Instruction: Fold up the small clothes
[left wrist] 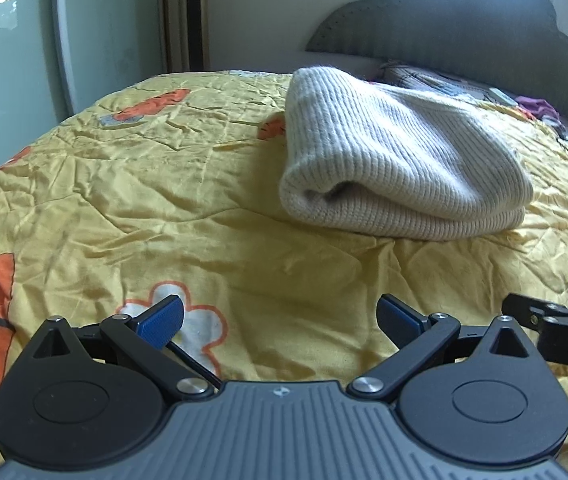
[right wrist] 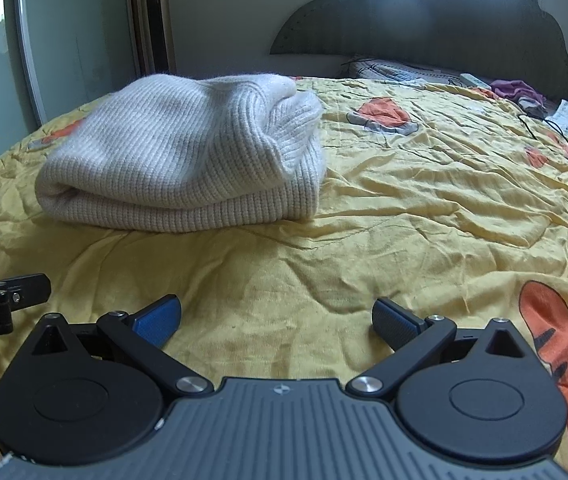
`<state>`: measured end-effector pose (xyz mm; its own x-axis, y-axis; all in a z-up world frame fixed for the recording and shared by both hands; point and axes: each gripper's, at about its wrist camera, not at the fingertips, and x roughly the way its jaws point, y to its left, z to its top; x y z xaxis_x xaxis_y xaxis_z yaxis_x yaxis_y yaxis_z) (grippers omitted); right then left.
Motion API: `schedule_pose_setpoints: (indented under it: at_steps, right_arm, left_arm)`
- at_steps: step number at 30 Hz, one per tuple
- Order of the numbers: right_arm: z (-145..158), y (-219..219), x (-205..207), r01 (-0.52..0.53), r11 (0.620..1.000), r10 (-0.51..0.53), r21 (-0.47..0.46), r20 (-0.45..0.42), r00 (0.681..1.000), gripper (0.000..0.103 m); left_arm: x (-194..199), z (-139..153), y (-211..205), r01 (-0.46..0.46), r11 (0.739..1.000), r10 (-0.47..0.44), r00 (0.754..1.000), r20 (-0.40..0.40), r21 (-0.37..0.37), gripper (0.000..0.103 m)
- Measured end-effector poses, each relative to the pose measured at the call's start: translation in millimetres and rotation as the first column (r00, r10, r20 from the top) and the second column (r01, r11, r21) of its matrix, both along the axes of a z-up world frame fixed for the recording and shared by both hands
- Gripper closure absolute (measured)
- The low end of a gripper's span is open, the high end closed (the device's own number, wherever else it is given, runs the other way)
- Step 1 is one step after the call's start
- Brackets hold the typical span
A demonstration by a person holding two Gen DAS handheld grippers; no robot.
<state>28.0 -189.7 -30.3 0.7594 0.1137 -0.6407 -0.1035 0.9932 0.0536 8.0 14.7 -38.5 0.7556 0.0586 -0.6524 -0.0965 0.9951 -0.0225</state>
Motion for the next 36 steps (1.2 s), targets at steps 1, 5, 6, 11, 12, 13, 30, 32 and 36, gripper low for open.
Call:
schedule_pose_setpoints:
  at_steps: [1, 5, 6, 11, 12, 13, 30, 32, 36]
  right_arm:
    - [2, 0, -2, -0.004, 1.000, 0.004, 0.003, -0.001, 1.000, 0.000]
    - [8, 5, -8, -0.013, 1.000, 0.013, -0.012, 0.005, 1.000, 0.000]
    - [9, 6, -8, -0.015, 1.000, 0.015, -0.016, 0.006, 1.000, 0.000]
    - [10, 9, -10, -0.018, 0.999, 0.019, -0.034, 0.003, 1.000, 0.000]
    - [9, 9, -10, -0.019, 0.999, 0.019, -0.034, 0.001, 1.000, 0.000]
    - [9, 9, -9, -0.018, 0.999, 0.018, -0.033, -0.001, 1.000, 0.000]
    - [6, 9, -11, -0.022, 0.999, 0.022, -0.037, -0.007, 1.000, 0.000]
    - [6, 10, -11, -0.024, 0.999, 0.024, -0.040, -0.008, 1.000, 0.000]
    - [6, 10, -11, -0.023, 0.999, 0.022, -0.040, -0.007, 1.000, 0.000]
  left_arm:
    - [-1, 2, 0, -0.010, 1.000, 0.010, 1.000, 0.001, 0.000, 0.000]
    - [-5, 8, -7, 0.020, 1.000, -0.020, 1.000, -0.005, 0.023, 0.000]
    - [-6, 9, -9, 0.023, 0.999, -0.023, 1.000, -0.006, 0.028, 0.000]
    - [-8, 11, -11, 0.040, 0.999, -0.040, 0.999, -0.008, 0.032, 0.000]
    - [-7, 11, -11, 0.041, 0.999, -0.041, 0.999, -0.010, 0.027, 0.000]
    - [-7, 11, -10, 0.045, 0.999, -0.045, 0.999, -0.012, 0.024, 0.000]
    - [-3, 5, -2, -0.001, 1.000, 0.000, 0.999, -0.042, -0.006, 0.000]
    - [-2, 4, -1, -0.006, 1.000, 0.006, 0.999, -0.046, -0.007, 0.000]
    - [0, 2, -2, -0.004, 1.000, 0.004, 0.998, -0.059, 0.008, 0.000]
